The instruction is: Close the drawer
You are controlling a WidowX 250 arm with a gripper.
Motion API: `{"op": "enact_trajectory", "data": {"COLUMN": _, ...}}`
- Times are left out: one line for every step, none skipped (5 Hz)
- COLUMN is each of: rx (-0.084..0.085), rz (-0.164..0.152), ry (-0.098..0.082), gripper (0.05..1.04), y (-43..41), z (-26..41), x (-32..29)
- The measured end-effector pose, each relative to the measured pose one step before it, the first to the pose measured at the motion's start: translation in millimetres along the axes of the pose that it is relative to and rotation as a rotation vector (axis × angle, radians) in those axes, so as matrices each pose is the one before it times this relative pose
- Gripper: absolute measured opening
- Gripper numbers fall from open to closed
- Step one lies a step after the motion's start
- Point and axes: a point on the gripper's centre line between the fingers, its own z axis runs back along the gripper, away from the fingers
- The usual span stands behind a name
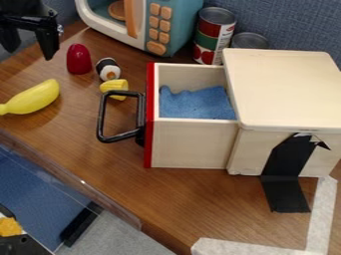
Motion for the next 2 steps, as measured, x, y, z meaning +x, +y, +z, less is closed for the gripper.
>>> {"op": "enact_trajectory", "data": {"rx": -0.0155, "rz": -0.0059, "ry": 0.0247, "gripper": 0.999, "y": -1.71, "z": -8.39, "x": -4.03}}
{"op": "enact_trajectory", "data": {"rx": -0.0417, "rz": -0.1383, "ry": -0.0191, "gripper": 0.999, "y": -9.02, "z": -4.75, "x": -10.44}}
